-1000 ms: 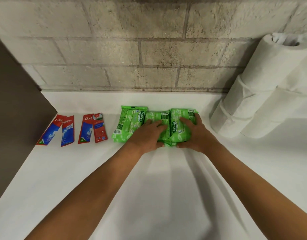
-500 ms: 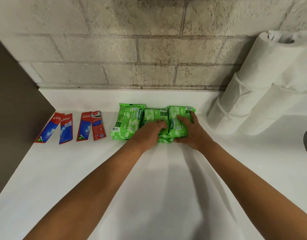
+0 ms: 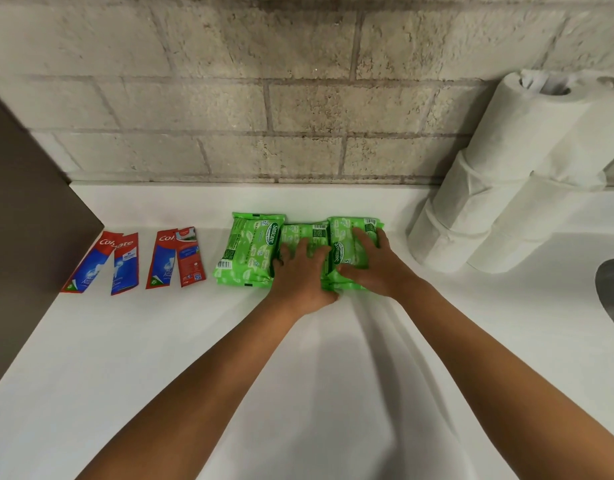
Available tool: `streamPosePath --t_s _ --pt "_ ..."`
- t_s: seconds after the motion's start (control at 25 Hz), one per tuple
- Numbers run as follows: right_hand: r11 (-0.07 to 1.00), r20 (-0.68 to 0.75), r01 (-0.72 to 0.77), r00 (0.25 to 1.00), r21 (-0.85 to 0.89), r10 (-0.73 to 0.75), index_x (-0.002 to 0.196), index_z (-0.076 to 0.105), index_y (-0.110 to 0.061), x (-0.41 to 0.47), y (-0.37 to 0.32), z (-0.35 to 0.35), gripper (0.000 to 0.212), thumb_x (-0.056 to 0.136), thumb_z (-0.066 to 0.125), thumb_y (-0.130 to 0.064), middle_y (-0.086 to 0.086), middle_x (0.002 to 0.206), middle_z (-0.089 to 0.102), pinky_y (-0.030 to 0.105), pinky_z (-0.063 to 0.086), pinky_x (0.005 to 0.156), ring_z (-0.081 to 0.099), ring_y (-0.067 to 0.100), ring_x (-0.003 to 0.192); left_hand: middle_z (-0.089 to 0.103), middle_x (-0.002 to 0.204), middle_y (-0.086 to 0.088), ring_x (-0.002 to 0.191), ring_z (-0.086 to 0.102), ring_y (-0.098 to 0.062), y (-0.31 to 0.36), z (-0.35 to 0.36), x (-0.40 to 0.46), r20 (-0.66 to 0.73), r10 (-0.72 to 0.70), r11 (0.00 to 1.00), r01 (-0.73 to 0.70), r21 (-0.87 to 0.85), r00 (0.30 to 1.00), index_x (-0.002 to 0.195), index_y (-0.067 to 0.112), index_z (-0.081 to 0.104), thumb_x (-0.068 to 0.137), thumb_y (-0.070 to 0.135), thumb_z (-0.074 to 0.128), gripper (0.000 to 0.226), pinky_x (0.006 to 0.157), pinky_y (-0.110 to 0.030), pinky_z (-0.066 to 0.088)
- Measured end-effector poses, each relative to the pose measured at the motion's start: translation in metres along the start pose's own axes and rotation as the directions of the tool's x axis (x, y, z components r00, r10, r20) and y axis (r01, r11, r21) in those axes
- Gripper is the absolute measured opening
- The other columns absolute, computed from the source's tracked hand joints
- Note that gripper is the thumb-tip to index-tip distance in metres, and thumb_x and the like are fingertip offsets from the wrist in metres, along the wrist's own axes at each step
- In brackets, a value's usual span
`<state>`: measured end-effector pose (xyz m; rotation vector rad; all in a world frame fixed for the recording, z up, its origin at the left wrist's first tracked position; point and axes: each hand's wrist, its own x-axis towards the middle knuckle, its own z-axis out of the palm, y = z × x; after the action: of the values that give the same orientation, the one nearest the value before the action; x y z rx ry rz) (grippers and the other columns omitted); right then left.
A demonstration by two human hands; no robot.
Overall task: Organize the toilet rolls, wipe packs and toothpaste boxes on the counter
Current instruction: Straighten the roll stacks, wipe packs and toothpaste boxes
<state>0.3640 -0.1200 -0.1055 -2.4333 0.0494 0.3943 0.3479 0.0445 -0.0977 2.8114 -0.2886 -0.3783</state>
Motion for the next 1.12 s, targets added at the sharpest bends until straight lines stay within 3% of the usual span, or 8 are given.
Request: streamPosePath --t_s 0.36,0.64,0.76,0.8,0.88,0.96,1.0,1.12 --pt "0.991 -0.002 0.009 1.000 0.132 -0.008 0.149 0.008 -0.033 0.002 0.014 -0.002 0.094 0.079 0.070 -0.038 0.006 0.157 0.006 0.035 0.028 0.112 0.021 0.026 0.143 -0.002 0.158 -0.012 0.146 0.000 -0.034 0.001 0.000 0.008 -0.028 -0.062 0.996 0.060 -0.070 0.998 0.148 0.027 0.012 0.059 0.046 0.081 0.114 0.115 -0.054 0.015" --pt "0.986 0.004 0.023 1.000 0.164 -0.024 0.150 0.011 -0.028 0.002 0.020 -0.003 0.098 0.076 0.075 -0.026 0.006 0.154 0.014 0.031 0.026 0.113 0.023 0.023 0.142 -0.005 0.159 -0.012 0.148 -0.001 -0.027 -0.004 -0.003 0.007 0.014 0.010 0.991 -0.008 -0.131 1.000 0.149 0.024 0.012 0.064 0.040 0.080 0.110 0.119 -0.049 0.014" --pt "0.981 0.020 0.032 0.999 0.192 -0.036 0.149 0.015 -0.029 0.000 0.017 -0.011 0.086 0.081 0.068 -0.035 0.004 0.155 0.010 0.026 0.029 0.105 0.023 0.024 0.142 -0.006 0.159 -0.009 0.147 -0.003 -0.030 -0.004 -0.011 0.002 0.061 0.048 0.993 -0.040 -0.113 0.997 0.149 0.025 0.012 0.074 0.033 0.071 0.096 0.119 -0.047 0.013" --pt "0.979 0.011 0.020 1.000 0.204 -0.023 0.148 0.016 -0.031 0.001 0.013 -0.014 0.081 0.084 0.064 -0.040 0.004 0.157 0.003 0.027 0.030 0.105 0.023 0.026 0.143 -0.001 0.159 -0.006 0.147 0.005 -0.030 -0.004 -0.015 -0.001 0.004 0.054 0.987 -0.053 -0.152 0.999 0.148 0.025 0.018 0.077 0.029 0.067 0.087 0.119 -0.044 0.017" --pt "0.984 -0.024 0.008 1.000 0.179 -0.003 0.147 0.016 -0.038 0.004 0.006 -0.019 0.075 0.086 0.057 -0.048 0.004 0.158 -0.014 0.032 0.028 0.110 0.023 0.030 0.143 0.020 0.156 -0.005 0.138 0.035 -0.030 -0.010 -0.025 -0.009 -0.287 0.064 0.962 -0.135 -0.236 0.956 0.140 0.021 0.040 0.081 0.023 0.058 0.061 0.112 -0.038 0.033" --pt "0.997 -0.074 0.035 0.997 0.068 -0.030 0.146 0.015 -0.041 0.008 -0.001 -0.017 0.073 0.086 0.054 -0.051 0.006 0.156 -0.023 0.038 0.022 0.115 0.014 0.032 0.145 0.045 0.141 -0.012 0.120 0.054 -0.031 -0.026 -0.033 -0.010 -0.583 0.012 0.955 -0.183 -0.235 0.812 0.121 0.015 0.061 0.078 0.027 0.049 0.046 0.102 -0.038 0.044" --pt "0.999 -0.097 0.044 0.994 -0.012 -0.045 0.146 0.015 -0.041 0.010 -0.003 -0.015 0.073 0.086 0.053 -0.053 0.009 0.155 -0.023 0.042 0.018 0.117 0.005 0.033 0.146 0.049 0.137 -0.014 0.119 0.054 -0.032 -0.037 -0.036 -0.007 -0.640 -0.051 0.958 -0.143 -0.247 0.767 0.116 0.014 0.065 0.076 0.031 0.047 0.047 0.101 -0.043 0.045" --pt "0.976 -0.123 0.055 0.989 -0.213 -0.083 0.147 0.015 -0.038 0.015 -0.004 -0.001 0.074 0.085 0.050 -0.057 0.015 0.156 -0.016 0.051 0.013 0.118 -0.011 0.034 0.145 0.029 0.152 -0.013 0.138 0.032 -0.033 -0.070 -0.034 -0.002 -0.432 -0.243 0.949 0.121 -0.291 0.868 0.132 0.024 0.051 0.080 0.048 0.052 0.057 0.111 -0.048 0.032"
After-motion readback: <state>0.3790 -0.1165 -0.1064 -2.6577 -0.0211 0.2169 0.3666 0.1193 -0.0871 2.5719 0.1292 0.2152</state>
